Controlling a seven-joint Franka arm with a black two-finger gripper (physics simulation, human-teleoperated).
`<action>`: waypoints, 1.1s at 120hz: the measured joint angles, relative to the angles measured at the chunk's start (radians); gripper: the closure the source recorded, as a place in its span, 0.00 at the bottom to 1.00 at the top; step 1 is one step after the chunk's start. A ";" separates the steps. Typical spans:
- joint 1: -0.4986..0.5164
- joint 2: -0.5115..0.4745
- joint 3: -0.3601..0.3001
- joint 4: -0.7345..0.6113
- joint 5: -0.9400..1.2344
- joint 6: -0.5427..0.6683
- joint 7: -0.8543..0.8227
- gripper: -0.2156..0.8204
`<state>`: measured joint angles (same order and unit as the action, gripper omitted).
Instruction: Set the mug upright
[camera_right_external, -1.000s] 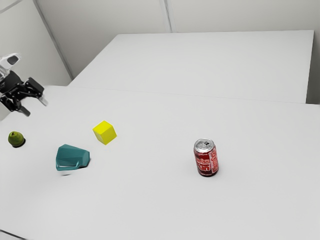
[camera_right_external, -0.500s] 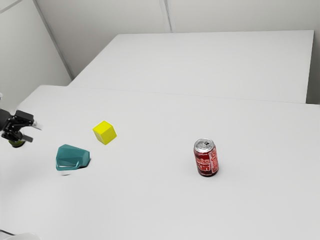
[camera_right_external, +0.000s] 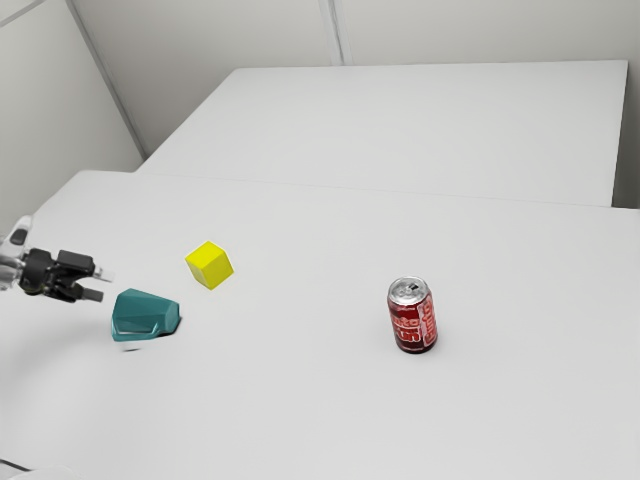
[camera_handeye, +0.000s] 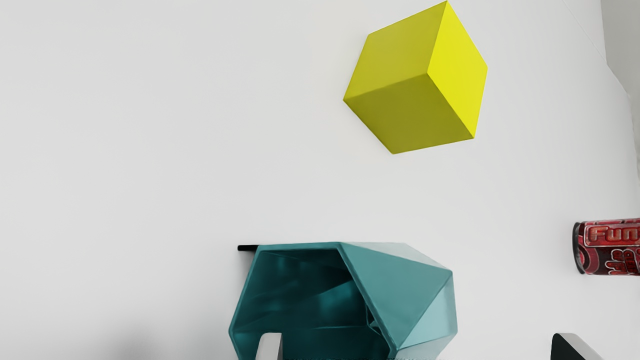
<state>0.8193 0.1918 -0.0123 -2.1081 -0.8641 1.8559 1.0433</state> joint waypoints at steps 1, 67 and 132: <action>0.000 0.000 0.000 0.000 0.000 -0.002 0.001 0.23; -0.003 0.061 -0.001 0.011 0.024 -0.097 -0.037 0.23; -0.005 0.098 -0.005 0.000 -0.097 -0.095 0.045 0.24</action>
<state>0.8140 0.2897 -0.0168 -2.1078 -0.9612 1.7606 1.0887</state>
